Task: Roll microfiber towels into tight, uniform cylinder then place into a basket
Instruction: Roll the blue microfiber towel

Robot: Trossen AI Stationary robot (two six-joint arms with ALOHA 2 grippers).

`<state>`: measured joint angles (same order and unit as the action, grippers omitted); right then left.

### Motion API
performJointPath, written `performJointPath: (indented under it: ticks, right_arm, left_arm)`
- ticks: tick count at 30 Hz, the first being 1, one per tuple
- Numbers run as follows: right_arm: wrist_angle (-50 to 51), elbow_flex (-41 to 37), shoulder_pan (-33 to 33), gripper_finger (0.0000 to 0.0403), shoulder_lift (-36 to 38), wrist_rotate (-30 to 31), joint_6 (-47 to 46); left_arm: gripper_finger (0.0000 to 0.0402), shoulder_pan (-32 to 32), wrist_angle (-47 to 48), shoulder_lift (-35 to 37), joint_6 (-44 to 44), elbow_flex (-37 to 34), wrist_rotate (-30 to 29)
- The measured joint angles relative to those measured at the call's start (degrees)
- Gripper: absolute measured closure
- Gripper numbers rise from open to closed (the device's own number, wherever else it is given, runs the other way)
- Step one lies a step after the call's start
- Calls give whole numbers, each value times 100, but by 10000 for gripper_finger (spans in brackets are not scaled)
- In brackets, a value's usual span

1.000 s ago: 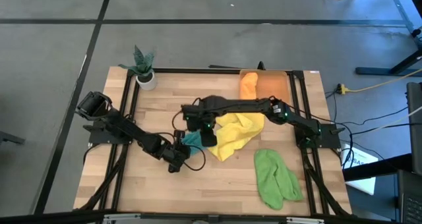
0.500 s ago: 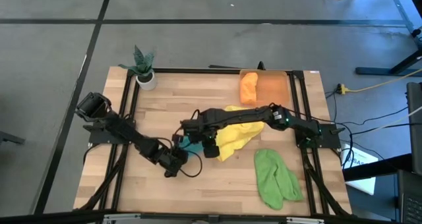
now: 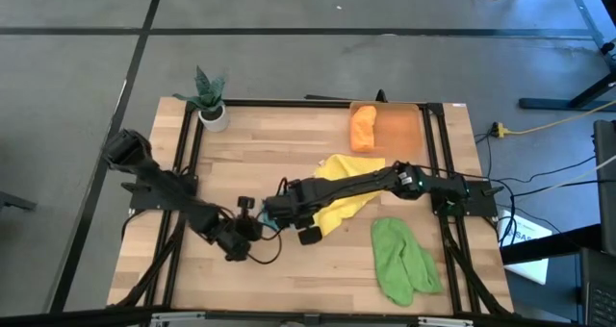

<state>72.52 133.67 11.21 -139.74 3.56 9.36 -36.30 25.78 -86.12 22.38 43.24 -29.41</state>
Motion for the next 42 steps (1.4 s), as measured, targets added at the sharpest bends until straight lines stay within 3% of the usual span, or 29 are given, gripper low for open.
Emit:
performJointPath:
  ticks: [7,17,21,29,42]
  right_arm:
    - [-414,9,81,286,13,197,78]
    - [-706,9,209,286,-136,43,478]
    - [-925,9,292,286,-402,98,840]
    - [-1042,4,351,286,-496,1127,883]
    - [-697,13,402,286,-565,1302,262]
  left_arm:
    - [398,-510,807,728,726,0,-76]
    - [398,-1069,1806,1203,1645,2,-185]
    - [398,-1149,1838,1203,1512,2,-384]
    - [398,-1146,2064,1203,1460,1,-404]
    - [398,-1144,2217,1203,1501,2,-404]
